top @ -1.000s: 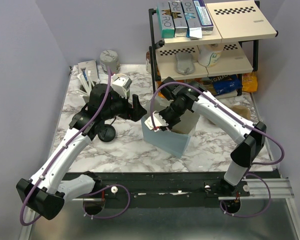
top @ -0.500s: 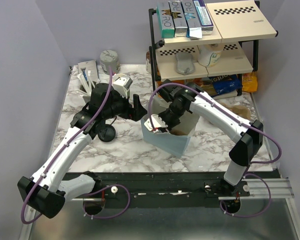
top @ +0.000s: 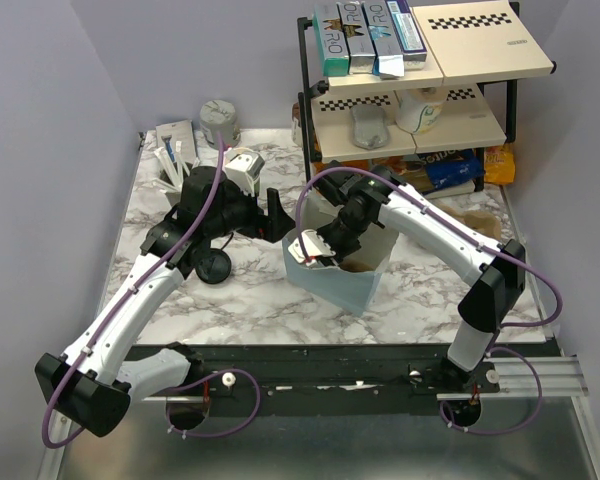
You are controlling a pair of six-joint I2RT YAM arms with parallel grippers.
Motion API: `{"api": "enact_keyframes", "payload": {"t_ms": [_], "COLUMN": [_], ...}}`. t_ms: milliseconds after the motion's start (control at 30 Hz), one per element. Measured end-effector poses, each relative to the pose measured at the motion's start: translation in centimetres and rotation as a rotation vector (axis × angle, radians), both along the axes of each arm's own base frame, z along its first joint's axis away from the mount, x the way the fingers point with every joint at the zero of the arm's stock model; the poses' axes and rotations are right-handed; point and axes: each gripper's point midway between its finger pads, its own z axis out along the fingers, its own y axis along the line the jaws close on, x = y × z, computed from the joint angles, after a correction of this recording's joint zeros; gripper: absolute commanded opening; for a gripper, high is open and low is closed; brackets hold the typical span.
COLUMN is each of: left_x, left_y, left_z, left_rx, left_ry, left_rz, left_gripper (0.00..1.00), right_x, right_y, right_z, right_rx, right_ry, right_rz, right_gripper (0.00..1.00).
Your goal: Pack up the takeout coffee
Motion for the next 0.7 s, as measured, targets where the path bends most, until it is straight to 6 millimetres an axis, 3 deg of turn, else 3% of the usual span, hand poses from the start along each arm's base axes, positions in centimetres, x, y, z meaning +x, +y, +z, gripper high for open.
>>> {"api": "enact_keyframes", "payload": {"t_ms": [233,700], "left_x": [-0.01,0.02], "left_y": [-0.01,0.03], "left_z": [0.01,0.00], "left_rx": [-0.003,-0.002], "left_ry": [0.003,0.003], "left_rz": [0.002,0.003], "left_gripper": [0.99,0.99], "right_x": [-0.06,-0.14], "right_y": [-0.06,-0.06], "right_z": [-0.10,-0.11], "right_rx": [-0.004,-0.004], "right_ry": [0.006,0.014], "right_rz": [-0.009,-0.018], "right_gripper": [0.35,0.49]}}
